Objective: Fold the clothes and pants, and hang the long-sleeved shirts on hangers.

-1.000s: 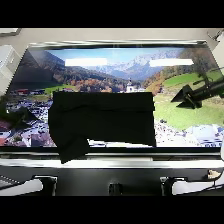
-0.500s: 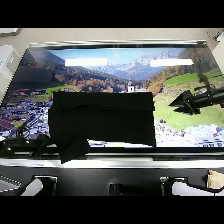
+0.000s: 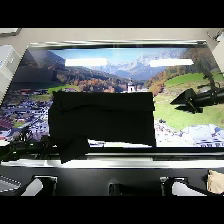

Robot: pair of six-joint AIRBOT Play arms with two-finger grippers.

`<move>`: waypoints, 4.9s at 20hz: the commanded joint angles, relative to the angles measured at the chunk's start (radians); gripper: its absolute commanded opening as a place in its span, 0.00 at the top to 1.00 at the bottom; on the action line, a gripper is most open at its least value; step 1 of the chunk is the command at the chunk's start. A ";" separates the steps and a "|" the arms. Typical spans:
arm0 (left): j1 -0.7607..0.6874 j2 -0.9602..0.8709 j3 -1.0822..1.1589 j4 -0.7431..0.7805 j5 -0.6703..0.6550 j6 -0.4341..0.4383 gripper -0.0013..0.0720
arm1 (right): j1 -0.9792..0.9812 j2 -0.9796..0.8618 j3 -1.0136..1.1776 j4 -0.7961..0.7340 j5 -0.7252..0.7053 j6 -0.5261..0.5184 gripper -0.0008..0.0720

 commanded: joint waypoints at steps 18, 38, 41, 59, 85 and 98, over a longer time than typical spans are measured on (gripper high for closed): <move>-0.080 0.001 -0.059 -0.073 0.050 0.008 0.96 | -0.001 0.005 -0.368 -0.138 -0.060 -0.045 0.33; -0.080 0.001 -0.058 -0.080 0.040 0.008 0.96 | 0.158 0.005 -0.686 -0.097 -0.428 -0.124 0.53; -0.080 0.001 -0.058 -0.081 0.040 0.008 0.96 | 0.161 0.006 -0.686 -0.084 -0.421 -0.123 0.94; -0.244 -0.475 0.855 -0.080 0.024 0.017 0.96 | 0.357 0.039 -0.175 -0.246 -0.662 0.206 0.94; -0.352 -1.043 1.575 0.069 -0.088 -0.085 0.24 | 0.407 -0.362 0.127 -0.347 -0.732 0.307 0.33; -0.407 -0.871 1.703 0.283 -0.321 -0.238 0.22 | 0.167 -0.526 0.202 0.106 -0.370 0.073 0.04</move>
